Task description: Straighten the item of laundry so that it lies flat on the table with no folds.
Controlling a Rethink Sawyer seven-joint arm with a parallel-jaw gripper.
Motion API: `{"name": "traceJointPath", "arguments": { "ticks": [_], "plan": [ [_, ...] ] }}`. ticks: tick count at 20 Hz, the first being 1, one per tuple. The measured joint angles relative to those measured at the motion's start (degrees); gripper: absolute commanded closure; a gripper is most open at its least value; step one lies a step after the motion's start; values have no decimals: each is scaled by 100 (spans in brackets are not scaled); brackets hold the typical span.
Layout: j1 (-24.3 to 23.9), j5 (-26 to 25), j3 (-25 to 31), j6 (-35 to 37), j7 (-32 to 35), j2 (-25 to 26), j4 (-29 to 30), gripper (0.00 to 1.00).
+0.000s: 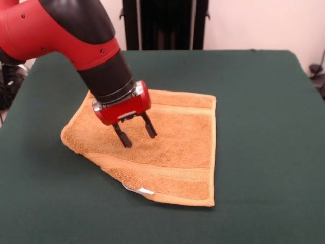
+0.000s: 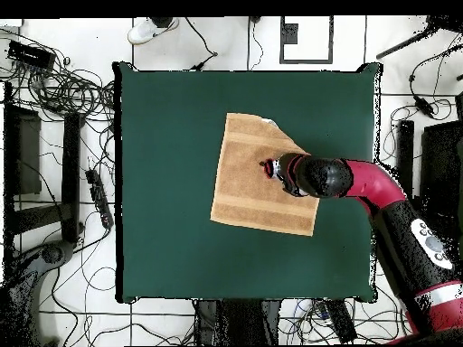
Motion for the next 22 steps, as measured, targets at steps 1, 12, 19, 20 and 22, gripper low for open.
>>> {"name": "traceJointPath", "arguments": {
  "ticks": [1,12,19,20,22],
  "plan": [
    [-7,2,12,39,0,1,0,0],
    [85,-47,12,296,0,48,0,0],
    [382,-535,13,297,0,-212,1,0],
    [409,-561,12,297,0,-245,2,0],
    [484,-578,6,297,0,-327,-7,0]
  ]
}}
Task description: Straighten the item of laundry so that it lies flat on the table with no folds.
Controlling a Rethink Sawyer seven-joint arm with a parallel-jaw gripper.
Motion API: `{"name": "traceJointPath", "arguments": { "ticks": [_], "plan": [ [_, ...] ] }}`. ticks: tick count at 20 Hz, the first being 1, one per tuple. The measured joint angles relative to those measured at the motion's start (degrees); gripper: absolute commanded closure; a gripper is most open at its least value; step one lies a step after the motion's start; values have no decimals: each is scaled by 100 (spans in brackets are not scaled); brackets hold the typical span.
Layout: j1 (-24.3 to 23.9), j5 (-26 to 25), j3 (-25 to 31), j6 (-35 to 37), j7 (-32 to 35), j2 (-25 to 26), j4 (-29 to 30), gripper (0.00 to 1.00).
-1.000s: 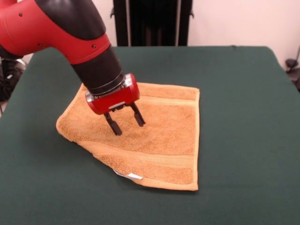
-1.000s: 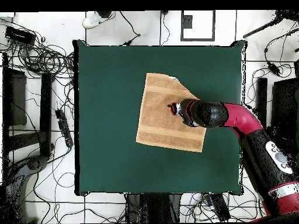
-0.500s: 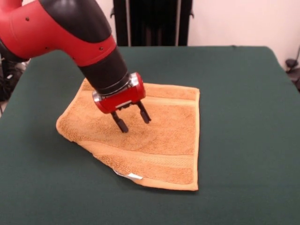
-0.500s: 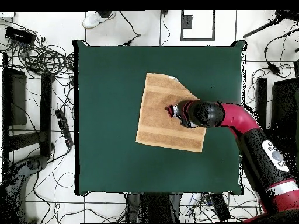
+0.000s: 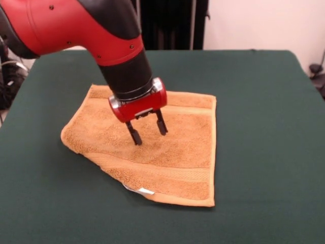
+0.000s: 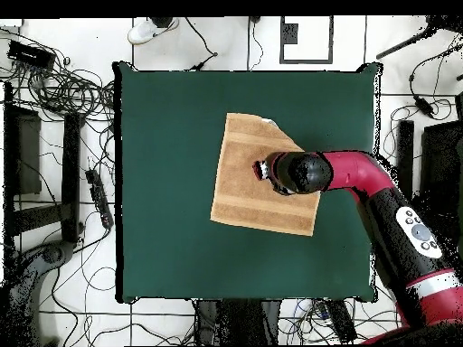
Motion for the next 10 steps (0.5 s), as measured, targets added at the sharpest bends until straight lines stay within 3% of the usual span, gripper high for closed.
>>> {"name": "traceJointPath", "arguments": {
  "ticks": [6,10],
  "plan": [
    [165,217,-1,83,0,-111,-38,0],
    [161,707,-2,338,0,-1,-38,0]
  ]
}}
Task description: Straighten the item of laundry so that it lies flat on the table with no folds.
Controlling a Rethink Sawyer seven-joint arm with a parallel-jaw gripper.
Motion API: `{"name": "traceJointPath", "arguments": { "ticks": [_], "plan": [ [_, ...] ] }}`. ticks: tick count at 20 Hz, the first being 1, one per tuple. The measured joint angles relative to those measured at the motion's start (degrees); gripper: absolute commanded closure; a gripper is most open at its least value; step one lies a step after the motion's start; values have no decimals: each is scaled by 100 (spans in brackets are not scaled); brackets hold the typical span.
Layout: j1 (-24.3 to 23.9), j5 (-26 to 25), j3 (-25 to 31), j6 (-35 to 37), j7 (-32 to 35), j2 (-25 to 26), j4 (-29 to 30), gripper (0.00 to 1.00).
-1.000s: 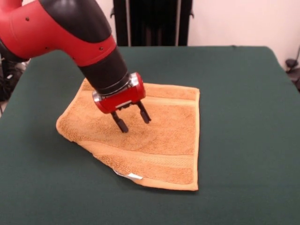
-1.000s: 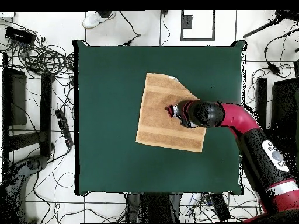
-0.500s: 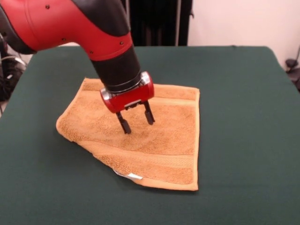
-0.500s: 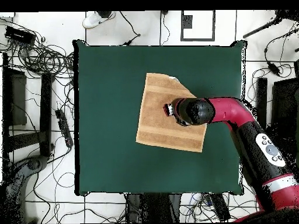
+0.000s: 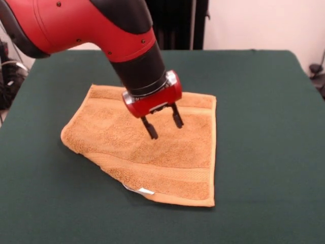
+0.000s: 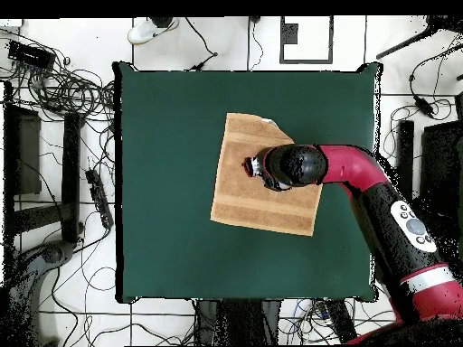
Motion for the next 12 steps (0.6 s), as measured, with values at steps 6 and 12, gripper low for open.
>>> {"name": "traceJointPath", "arguments": {
  "ticks": [6,12],
  "plan": [
    [-71,522,0,373,0,179,-1,0],
    [-227,630,-4,491,0,442,47,0]
  ]
}}
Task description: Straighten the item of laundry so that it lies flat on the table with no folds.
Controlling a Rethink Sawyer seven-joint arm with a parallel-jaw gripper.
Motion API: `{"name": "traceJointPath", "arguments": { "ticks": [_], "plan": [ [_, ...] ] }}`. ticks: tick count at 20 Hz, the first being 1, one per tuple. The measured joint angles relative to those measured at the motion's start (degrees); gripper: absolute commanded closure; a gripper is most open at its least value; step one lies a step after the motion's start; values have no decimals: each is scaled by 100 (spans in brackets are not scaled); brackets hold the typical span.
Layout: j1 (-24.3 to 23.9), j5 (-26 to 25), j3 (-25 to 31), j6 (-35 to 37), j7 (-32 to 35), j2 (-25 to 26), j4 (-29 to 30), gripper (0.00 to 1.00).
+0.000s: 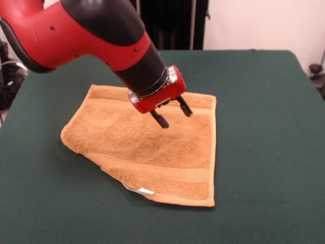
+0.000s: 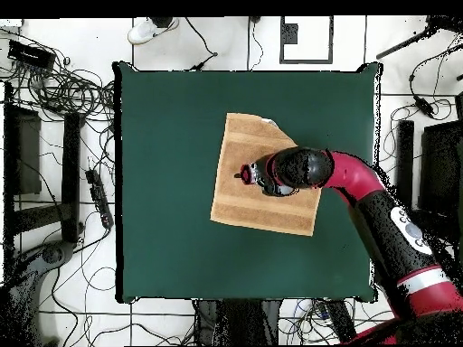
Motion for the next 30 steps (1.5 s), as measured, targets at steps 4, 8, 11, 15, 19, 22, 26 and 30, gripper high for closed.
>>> {"name": "traceJointPath", "arguments": {
  "ticks": [4,8,11,15,19,22,26,30],
  "plan": [
    [-30,-193,-64,0,0,211,27,0],
    [8,-351,-85,-5,0,244,24,0],
    [40,-390,-95,-6,0,227,21,0],
    [73,-444,-95,2,1,209,10,0],
    [110,-462,-109,5,1,192,-4,0],
    [115,-457,-114,5,1,190,-7,0],
    [90,-376,-120,11,1,221,-20,0],
    [17,-197,-122,15,1,306,-47,0]
  ]
}}
